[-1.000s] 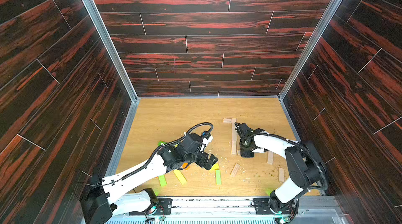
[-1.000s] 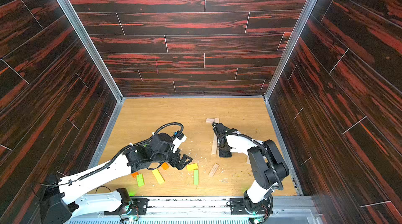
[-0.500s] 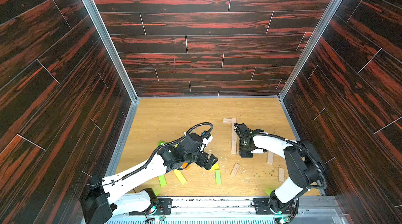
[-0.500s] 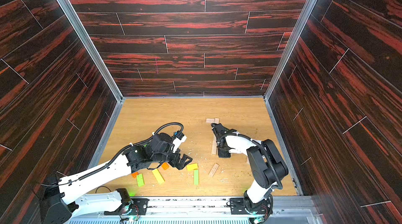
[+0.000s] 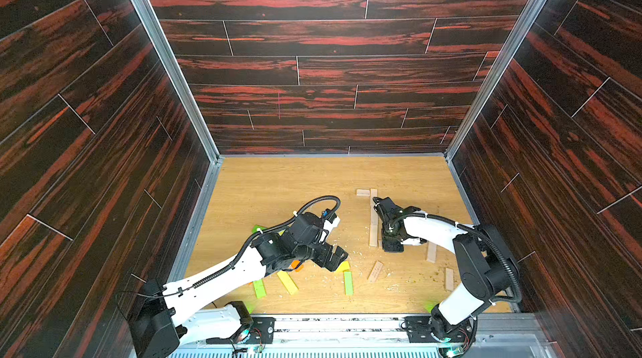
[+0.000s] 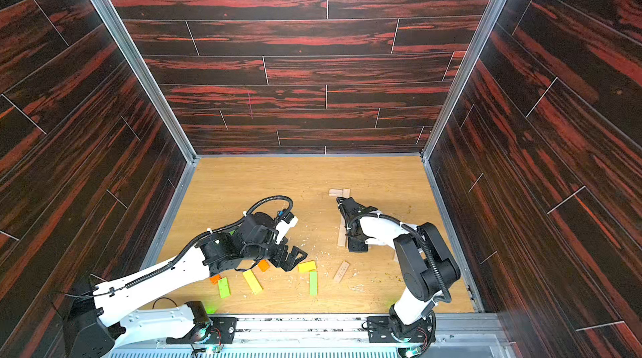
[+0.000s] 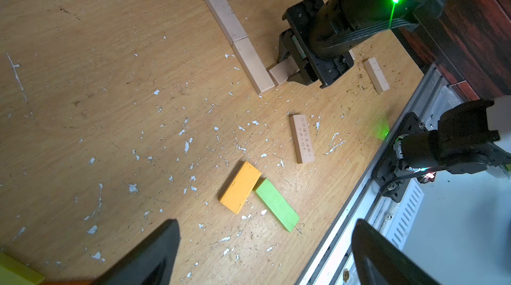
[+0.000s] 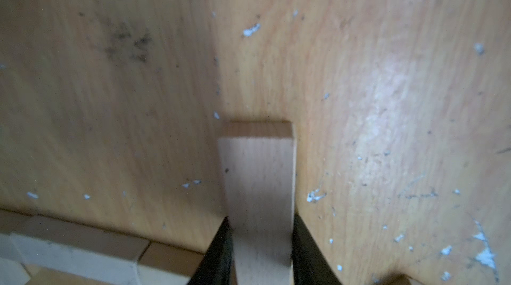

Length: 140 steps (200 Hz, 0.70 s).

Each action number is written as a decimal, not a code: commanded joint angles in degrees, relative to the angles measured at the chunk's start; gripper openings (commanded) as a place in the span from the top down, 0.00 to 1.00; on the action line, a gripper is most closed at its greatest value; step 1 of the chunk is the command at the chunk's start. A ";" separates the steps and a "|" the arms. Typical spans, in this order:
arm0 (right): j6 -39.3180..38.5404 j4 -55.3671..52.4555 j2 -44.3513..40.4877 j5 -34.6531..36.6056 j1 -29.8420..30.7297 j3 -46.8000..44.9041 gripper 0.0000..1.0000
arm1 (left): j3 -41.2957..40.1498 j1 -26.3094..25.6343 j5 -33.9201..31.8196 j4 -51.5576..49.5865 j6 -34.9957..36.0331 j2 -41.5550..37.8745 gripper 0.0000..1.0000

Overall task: Assemble a giraffe with building blocks
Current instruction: Assemble the building block at the center of the board.

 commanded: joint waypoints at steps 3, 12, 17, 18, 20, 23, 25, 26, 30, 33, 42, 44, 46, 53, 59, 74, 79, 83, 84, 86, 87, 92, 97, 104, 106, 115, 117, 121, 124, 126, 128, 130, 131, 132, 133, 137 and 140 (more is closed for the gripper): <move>4.20 -0.39 1.89 -0.55 0.75 -0.45 0.66 | 0.17 0.18 -0.07 0.28 1.14 -0.73 0.00; 4.36 -0.23 1.90 -0.55 0.82 -0.45 0.66 | 0.08 0.18 -0.07 0.29 1.13 -0.82 0.00; 4.44 -0.14 1.91 -0.57 0.87 -0.41 0.66 | 0.08 0.18 -0.07 0.29 1.14 -0.70 0.00; 4.45 -0.14 1.88 -0.56 0.87 -0.39 0.66 | 0.08 0.18 -0.07 0.29 1.09 -0.74 0.00; 4.46 -0.09 1.86 -0.55 0.87 -0.37 0.66 | 0.08 0.18 -0.07 0.29 1.13 -0.70 0.00; 4.46 -0.13 1.90 -0.55 0.92 -0.32 0.66 | 0.13 0.16 -0.07 0.29 1.12 -0.69 0.00; 4.53 -0.13 1.98 -0.55 0.95 -0.24 0.66 | 0.16 0.18 -0.07 0.29 1.13 -0.73 0.00; 4.53 -0.13 1.98 -0.55 0.95 -0.24 0.66 | 0.17 0.18 -0.07 0.29 1.14 -0.71 0.00; 4.55 -0.22 1.99 -0.55 0.95 -0.19 0.66 | 0.14 0.18 -0.07 0.29 1.14 -0.69 0.00; 4.59 -0.18 2.03 -0.55 1.01 -0.19 0.66 | 0.12 0.18 -0.07 0.29 1.14 -0.77 0.00; 4.72 -0.22 2.08 -0.55 1.04 -0.06 0.66 | 0.11 0.18 -0.07 0.29 1.14 -0.77 0.00; 4.77 -0.22 2.05 -0.55 1.04 -0.02 0.66 | 0.15 0.18 -0.07 0.29 1.14 -0.84 0.00; 4.78 -0.26 2.08 -0.55 1.09 -0.02 0.66 | 0.17 0.25 -0.07 0.29 1.14 -0.79 0.00; 4.90 -0.38 2.07 -0.50 1.13 0.06 0.66 | 0.09 0.14 -0.07 0.29 1.13 -0.77 0.00; 4.95 -0.63 2.09 -0.25 1.21 0.20 0.66 | 0.08 0.17 -0.05 0.29 1.14 -0.86 0.00; 5.24 -1.19 2.05 0.24 1.39 0.36 0.65 | 0.08 0.16 -0.07 0.29 1.14 -0.96 0.00; 5.30 -1.19 2.01 0.24 1.39 0.34 0.65 | 0.08 0.16 -0.07 0.29 1.12 -0.95 0.00; 5.34 -1.19 1.88 0.24 1.44 0.26 0.65 | 0.08 0.18 -0.07 0.29 1.14 -0.96 0.00; 5.38 -1.14 1.87 0.24 1.46 0.25 0.65 | 0.08 0.18 -0.07 0.29 1.14 -0.95 0.00; 5.37 -1.18 1.86 0.20 1.46 0.25 0.65 | 0.08 0.14 -0.07 0.29 1.14 -0.95 0.00; 5.36 -1.18 1.86 0.22 1.42 0.25 0.65 | 0.08 0.16 -0.07 0.29 1.14 -0.95 0.00; 5.35 -1.20 1.86 0.24 1.44 0.23 0.64 | 0.08 0.18 -0.07 0.29 1.14 -0.96 0.00; 5.46 -1.24 1.82 0.29 1.46 0.17 0.63 | 0.08 0.19 -0.07 0.29 1.09 -0.97 0.00; 5.43 -1.19 1.69 0.37 1.50 0.09 0.63 | 0.08 0.18 -0.07 0.29 1.14 -0.96 0.00; 5.43 -1.25 1.64 0.40 1.51 0.08 0.62 | 0.08 0.18 -0.07 0.29 1.14 -0.95 0.00; 5.52 -1.36 1.48 0.42 1.57 -0.01 0.61 | 0.08 0.15 -0.07 0.29 1.14 -1.02 0.00; 5.52 -1.36 1.43 0.46 1.57 -0.01 0.61 | 0.08 0.17 -0.07 0.29 1.14 -1.01 0.00; 5.52 -1.35 1.29 0.50 1.57 -0.10 0.60 | 0.13 0.18 -0.07 0.29 1.14 -0.99 0.00; 5.52 -1.36 1.25 0.60 1.57 -0.10 0.59 | 0.11 0.17 -0.07 0.29 1.14 -1.02 0.00; 5.52 -1.38 1.09 0.70 1.57 -0.10 0.59 | 0.09 0.18 -0.07 0.29 1.14 -1.03 0.00; 5.56 -1.43 1.01 0.80 1.57 -0.10 0.58 | 0.13 0.18 -0.07 0.29 1.18 -1.04 0.00; 5.53 -1.56 0.94 0.88 1.57 -0.10 0.58 | 0.09 0.18 -0.11 0.33 1.15 -1.04 0.00; 5.52 -1.55 0.87 0.96 1.57 -0.10 0.57 | 0.13 0.18 -0.13 0.31 1.19 -0.99 0.00; 5.52 -1.59 0.84 0.95 1.57 -0.10 0.57 | 0.15 0.18 -0.14 0.30 1.21 -1.02 0.00; 5.52 -1.65 0.73 1.03 1.57 -0.10 0.57 | 0.16 0.18 -0.15 0.29 1.17 -1.03 0.00; 5.52 -1.82 0.58 1.23 1.57 -0.10 0.56 | 0.17 0.18 -0.14 0.29 1.22 -1.04 0.00; 5.52 -1.95 0.50 1.37 1.57 -0.10 0.56 | 0.17 0.18 -0.14 0.29 1.23 -1.10 0.00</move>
